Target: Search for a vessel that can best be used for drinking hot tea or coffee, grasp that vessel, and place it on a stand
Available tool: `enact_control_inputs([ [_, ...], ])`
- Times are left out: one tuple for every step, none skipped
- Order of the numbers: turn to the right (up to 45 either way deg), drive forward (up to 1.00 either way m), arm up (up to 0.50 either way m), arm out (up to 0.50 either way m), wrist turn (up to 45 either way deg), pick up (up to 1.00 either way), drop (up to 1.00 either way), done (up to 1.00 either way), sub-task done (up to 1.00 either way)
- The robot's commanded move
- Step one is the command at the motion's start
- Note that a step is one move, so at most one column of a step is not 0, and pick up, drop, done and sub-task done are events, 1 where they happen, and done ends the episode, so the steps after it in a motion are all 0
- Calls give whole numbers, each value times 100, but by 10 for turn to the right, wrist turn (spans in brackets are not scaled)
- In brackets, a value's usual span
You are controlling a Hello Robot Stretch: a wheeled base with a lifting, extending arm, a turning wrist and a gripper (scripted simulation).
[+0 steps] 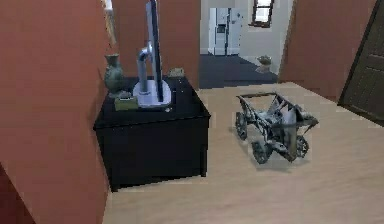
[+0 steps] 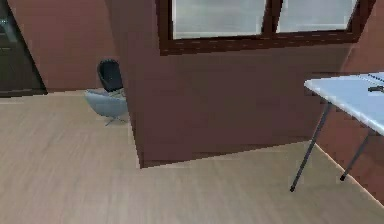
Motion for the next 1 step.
enact_control_inputs([
  [450, 0, 0, 0, 0, 0, 0, 0, 0],
])
